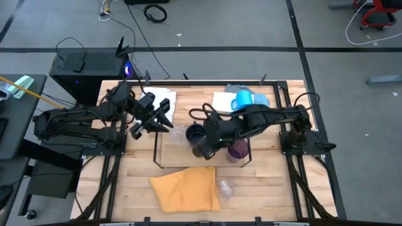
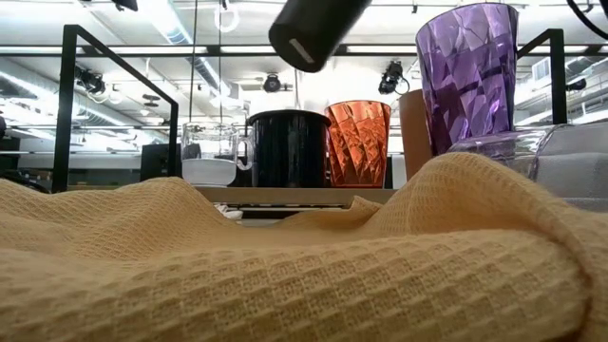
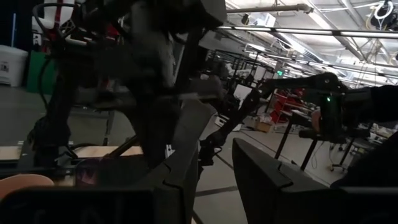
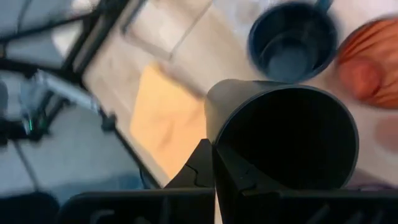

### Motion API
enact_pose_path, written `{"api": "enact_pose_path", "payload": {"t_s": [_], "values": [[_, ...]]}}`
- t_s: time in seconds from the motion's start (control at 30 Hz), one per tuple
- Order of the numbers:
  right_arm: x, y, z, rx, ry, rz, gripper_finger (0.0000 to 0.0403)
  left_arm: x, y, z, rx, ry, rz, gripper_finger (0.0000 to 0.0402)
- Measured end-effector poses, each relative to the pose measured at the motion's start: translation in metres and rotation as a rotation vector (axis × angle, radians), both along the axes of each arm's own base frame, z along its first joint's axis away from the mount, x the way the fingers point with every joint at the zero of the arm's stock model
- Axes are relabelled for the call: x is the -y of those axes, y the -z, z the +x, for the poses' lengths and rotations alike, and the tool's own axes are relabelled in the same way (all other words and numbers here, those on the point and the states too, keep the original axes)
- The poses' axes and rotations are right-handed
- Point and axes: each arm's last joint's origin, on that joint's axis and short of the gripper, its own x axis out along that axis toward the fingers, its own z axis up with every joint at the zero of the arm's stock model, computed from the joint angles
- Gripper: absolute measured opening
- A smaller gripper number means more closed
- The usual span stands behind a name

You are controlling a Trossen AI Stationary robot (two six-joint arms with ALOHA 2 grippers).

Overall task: Stack small to large cups/mugs on shelf
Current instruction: Put the black cup on the shelf aligned with the orange cup

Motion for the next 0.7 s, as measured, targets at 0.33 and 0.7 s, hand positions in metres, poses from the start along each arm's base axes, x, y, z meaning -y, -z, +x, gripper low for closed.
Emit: {"api": "enact_pose_path", "payload": {"t_s": [0.33, 0.7], "values": [[-0.009, -0.031, -0.037, 0.091, -0.055, -0.075, 0.0, -0.001, 0.001, 0.0, -0.007, -0.006, -0.001, 0.0107], [0.005, -0.101, -0.153, 0.35, -0.076, -0.309, 0.0, -0.012, 0.001, -0.001, -0.016, -0.097, -0.021, 0.0107]]}}
